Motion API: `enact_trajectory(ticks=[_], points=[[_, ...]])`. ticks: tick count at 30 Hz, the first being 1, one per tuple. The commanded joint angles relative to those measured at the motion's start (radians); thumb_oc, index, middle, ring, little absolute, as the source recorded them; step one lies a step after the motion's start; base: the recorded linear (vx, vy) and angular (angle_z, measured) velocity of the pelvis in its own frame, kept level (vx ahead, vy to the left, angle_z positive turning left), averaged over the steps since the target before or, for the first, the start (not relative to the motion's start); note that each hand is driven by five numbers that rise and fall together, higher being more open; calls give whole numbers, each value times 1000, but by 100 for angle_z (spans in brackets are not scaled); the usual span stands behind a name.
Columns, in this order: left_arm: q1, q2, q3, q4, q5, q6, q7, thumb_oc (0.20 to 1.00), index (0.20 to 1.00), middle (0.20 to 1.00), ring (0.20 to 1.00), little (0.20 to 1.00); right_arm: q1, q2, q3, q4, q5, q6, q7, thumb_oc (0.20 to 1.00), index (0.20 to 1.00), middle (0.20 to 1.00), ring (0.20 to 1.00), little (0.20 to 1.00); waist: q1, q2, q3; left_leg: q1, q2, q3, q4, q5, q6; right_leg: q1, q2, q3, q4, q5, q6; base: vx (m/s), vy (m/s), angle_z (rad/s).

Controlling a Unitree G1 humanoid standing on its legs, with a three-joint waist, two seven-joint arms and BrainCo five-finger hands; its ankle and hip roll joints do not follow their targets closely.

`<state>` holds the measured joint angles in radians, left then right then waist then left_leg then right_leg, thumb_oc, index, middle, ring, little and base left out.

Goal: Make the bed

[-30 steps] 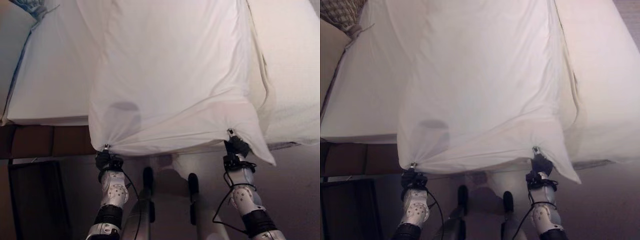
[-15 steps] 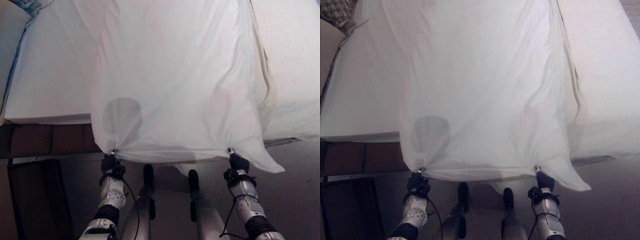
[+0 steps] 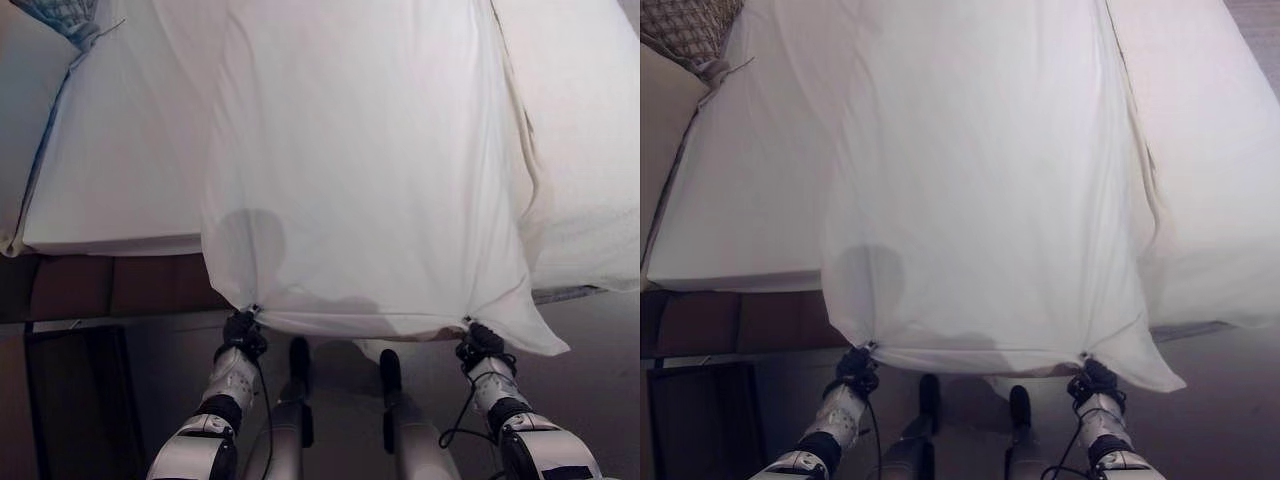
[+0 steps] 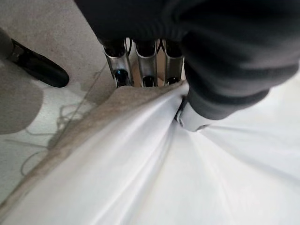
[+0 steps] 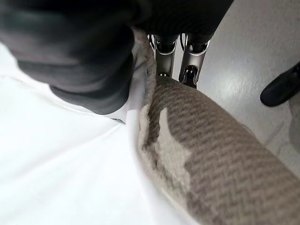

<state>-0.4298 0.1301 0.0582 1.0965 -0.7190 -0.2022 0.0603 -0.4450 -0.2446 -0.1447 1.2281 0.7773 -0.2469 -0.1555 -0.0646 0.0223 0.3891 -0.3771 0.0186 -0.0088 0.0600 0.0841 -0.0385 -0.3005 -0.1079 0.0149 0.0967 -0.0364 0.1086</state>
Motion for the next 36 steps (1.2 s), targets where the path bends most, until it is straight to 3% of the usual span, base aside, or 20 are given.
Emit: enact_trajectory(ticks=[1, 5, 12, 17, 20, 22, 23, 24, 28, 31, 36], points=[[205, 107, 32, 249, 109, 67, 69, 1000, 1000, 1000, 1000, 1000, 198, -140, -78, 179, 39, 57, -98, 1000, 1000, 1000, 1000, 1000, -5, -5, -45, -39, 17, 34, 51, -47, -38, -102, -24, 36, -18, 102, 31, 0, 0, 0], [205, 95, 35, 281, 122, 96, 86, 1000, 1000, 1000, 1000, 1000, 191, -109, -43, 190, 28, 96, -67, 1000, 1000, 1000, 1000, 1000, -4, -7, -56, -27, 21, 35, 52, -49, -37, -93, -21, 34, -13, 98, 28, 9, -2, 0], [267, 71, 22, 271, 144, 87, 37, 1000, 1000, 1000, 1000, 1000, 232, -77, -15, 196, -40, 112, -41, 1000, 1000, 1000, 1000, 1000, 7, -8, -72, -5, 20, 22, 47, -52, -34, -62, -26, 20, -21, 91, 30, 26, -9, 1], [308, 69, 1, 241, 186, 63, 8, 1000, 1000, 1000, 1000, 1000, 265, -41, 9, 161, -54, 94, -20, 1000, 1000, 1000, 1000, 1000, 16, -11, -80, 5, 19, 13, 43, -54, -34, -49, -29, 11, -28, 87, 31, 17, -8, 1], [308, 68, -21, 150, 144, 9, 3, 1000, 1000, 1000, 1000, 1000, 264, -22, 52, 80, -79, 62, -20, 1000, 1000, 1000, 1000, 1000, 20, -14, -76, 5, 17, 10, 44, -55, -34, -48, -29, 9, -25, 83, 33, 2, -7, 3], [347, 85, -142, -108, 174, -39, -17, 1000, 1000, 1000, 1000, 1000, 282, -9, 118, -104, -114, 16, -16, 1000, 1000, 1000, 1000, 1000, 20, -11, -63, -6, 14, 7, 50, -50, -34, -55, -28, 10, -23, 85, 33, 0, 0, 0], [348, 85, -142, -109, 174, -38, -17, 1000, 1000, 1000, 1000, 1000, 283, -8, 118, -106, -115, 17, -17, 1000, 1000, 1000, 1000, 1000, 20, -12, -63, -6, 14, 7, 50, -50, -35, -54, -28, 10, -23, 85, 33, -32, -11, 5], [378, 137, -234, -283, 263, -64, -26, 1000, 1000, 1000, 1000, 1000, 303, -14, 163, -244, -124, -9, 2, 1000, 1000, 1000, 1000, 1000, 17, -11, -57, -8, 13, 6, 52, -49, -34, -58, -27, 12, -20, 84, 33, -11, 0, 7], [366, 206, -312, -417, 279, -77, -97, 1000, 1000, 1000, 1000, 1000, 307, -56, 250, -414, -143, -22, 75, 1000, 1000, 1000, 1000, 1000, 11, -13, -52, -18, 13, 9, 60, -49, -36, -70, -23, 16, -9, 81, 34, -24, 7, 4], [286, 273, -425, -557, 223, -68, -237, 1000, 1000, 1000, 1000, 1000, 259, -136, 363, -586, -80, -9, 240, 1000, 1000, 1000, 1000, 1000, 4, -19, -41, -31, 16, 18, 71, -53, -36, -92, -18, 28, 2, 83, 34, -34, 9, -7], [152, 314, -542, -632, 165, -39, -364, 1000, 1000, 1000, 1000, 1000, 147, -203, 470, -639, -29, 28, 384, 1000, 1000, 1000, 1000, 1000, 2, -20, -33, -64, 14, 23, 92, -53, -38, -128, -12, 34, 20, 83, 31, -44, -2, -8]])
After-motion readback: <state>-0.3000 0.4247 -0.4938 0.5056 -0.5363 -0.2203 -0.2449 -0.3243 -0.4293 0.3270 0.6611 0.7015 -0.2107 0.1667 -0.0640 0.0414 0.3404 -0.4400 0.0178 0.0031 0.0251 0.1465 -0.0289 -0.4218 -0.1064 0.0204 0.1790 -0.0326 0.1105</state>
